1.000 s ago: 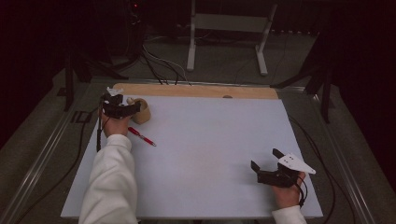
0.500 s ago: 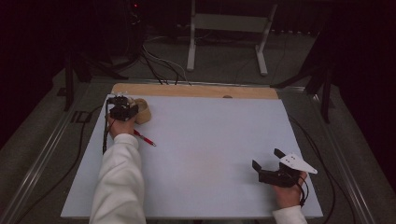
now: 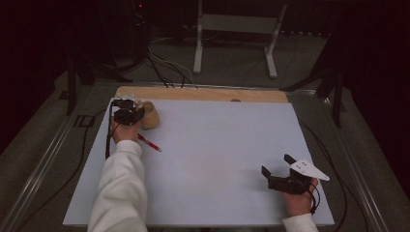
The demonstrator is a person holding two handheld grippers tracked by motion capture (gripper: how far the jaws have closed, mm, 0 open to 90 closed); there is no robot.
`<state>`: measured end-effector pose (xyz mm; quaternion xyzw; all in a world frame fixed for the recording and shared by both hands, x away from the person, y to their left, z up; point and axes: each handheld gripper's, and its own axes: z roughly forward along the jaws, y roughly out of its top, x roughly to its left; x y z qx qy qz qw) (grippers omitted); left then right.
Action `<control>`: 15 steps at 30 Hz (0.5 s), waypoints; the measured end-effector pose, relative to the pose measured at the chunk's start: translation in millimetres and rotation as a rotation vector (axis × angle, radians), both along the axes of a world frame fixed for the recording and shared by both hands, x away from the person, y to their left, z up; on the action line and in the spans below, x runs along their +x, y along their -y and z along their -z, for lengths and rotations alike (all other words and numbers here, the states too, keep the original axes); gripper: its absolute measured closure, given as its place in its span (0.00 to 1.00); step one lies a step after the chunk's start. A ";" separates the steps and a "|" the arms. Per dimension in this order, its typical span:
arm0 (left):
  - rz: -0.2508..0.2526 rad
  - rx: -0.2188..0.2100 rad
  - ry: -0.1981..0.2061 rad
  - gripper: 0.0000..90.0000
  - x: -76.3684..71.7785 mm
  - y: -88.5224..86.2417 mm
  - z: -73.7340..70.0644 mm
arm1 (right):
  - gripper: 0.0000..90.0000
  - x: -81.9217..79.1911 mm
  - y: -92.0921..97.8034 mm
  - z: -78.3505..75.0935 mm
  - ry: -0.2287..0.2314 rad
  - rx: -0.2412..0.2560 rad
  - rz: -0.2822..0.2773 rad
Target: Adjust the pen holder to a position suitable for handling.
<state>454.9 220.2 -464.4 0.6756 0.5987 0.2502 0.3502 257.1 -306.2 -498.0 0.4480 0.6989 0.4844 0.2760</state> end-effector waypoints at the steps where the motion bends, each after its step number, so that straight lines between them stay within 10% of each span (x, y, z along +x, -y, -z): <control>1: 0.011 0.002 0.004 0.79 -1.7 2.0 -1.7 | 0.00 -0.1 0.0 0.0 0.001 0.001 0.000; 15: 0.185 -0.027 0.042 0.79 -27.2 43.5 -11.0 | 0.00 -0.2 1.6 0.9 -0.005 0.025 0.003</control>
